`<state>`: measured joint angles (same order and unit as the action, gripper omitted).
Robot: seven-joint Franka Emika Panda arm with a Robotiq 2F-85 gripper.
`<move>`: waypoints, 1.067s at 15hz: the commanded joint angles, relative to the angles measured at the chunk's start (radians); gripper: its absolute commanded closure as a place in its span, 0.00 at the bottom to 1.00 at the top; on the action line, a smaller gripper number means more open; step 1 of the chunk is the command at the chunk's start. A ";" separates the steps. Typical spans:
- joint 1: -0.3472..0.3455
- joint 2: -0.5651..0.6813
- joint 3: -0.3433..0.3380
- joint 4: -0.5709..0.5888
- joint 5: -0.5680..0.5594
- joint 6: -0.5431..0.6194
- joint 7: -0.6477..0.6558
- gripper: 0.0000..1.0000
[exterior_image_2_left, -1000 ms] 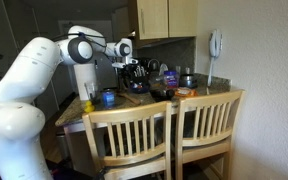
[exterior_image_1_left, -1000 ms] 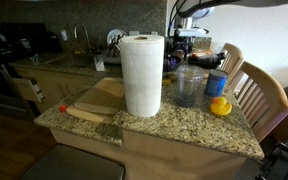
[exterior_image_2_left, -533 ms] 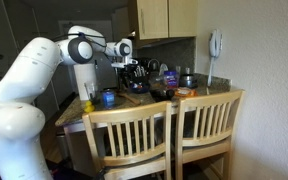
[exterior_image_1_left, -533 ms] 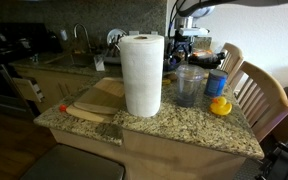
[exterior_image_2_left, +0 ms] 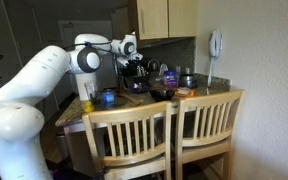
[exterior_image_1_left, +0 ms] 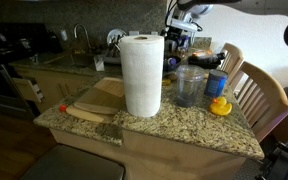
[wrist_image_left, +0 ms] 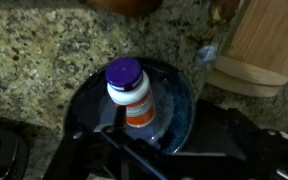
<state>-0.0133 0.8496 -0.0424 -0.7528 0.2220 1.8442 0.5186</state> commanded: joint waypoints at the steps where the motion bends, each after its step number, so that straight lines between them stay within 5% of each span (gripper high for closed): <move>1: 0.000 0.022 -0.002 0.029 0.000 0.005 0.011 0.00; 16: 0.002 0.073 -0.036 0.054 -0.064 -0.069 0.011 0.00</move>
<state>-0.0065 0.9174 -0.0884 -0.6976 0.1485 1.7926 0.5429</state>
